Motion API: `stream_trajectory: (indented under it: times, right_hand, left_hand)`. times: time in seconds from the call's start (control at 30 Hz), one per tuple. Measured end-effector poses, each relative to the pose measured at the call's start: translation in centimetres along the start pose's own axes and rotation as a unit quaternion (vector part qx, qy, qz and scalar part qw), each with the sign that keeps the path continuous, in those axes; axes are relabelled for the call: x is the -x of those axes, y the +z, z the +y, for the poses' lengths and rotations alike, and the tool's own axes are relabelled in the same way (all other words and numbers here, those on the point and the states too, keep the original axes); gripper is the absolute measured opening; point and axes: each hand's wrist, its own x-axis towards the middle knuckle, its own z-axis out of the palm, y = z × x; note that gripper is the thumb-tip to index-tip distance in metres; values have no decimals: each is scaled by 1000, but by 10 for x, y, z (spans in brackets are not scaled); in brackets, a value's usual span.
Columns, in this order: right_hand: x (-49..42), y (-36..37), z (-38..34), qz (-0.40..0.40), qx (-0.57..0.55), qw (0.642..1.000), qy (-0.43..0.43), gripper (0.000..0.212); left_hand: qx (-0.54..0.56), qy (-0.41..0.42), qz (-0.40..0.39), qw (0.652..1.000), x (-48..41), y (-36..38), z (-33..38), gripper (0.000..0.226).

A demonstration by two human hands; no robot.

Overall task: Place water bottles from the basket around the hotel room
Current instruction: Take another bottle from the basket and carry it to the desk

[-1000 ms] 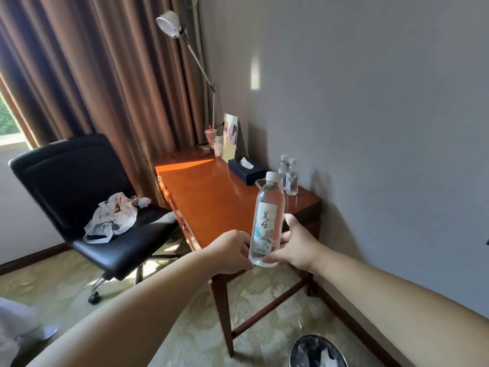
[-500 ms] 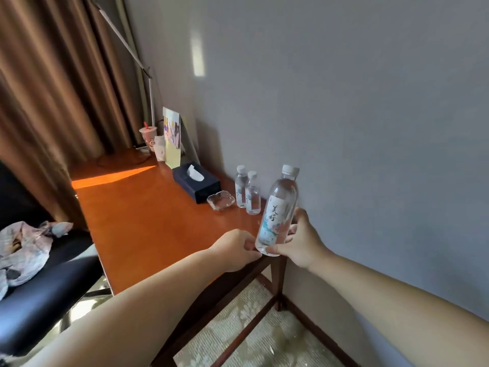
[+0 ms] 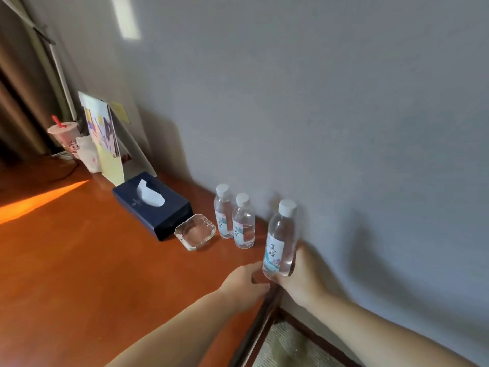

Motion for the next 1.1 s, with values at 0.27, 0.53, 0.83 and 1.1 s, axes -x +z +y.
stream_trajectory:
  times: [0.27,0.53,0.83,1.1]
  right_hand:
    - [-62,69,67,30,-12,999,24,76]
    - [-92,70,92,-12,6,997,70,71]
    - [-96,67,77,-39,10,993,114,73]
    - [-95,74,67,-18,34,989,141,72]
  left_hand:
    - [57,-52,-49,996,-69,7,-45,78]
    - [91,-58,-68,992,-83,7,-51,79]
    - [70,-61,-62,994,-82,1,-49,76]
    - [108,-91,-81,987,-82,-4,-53,78]
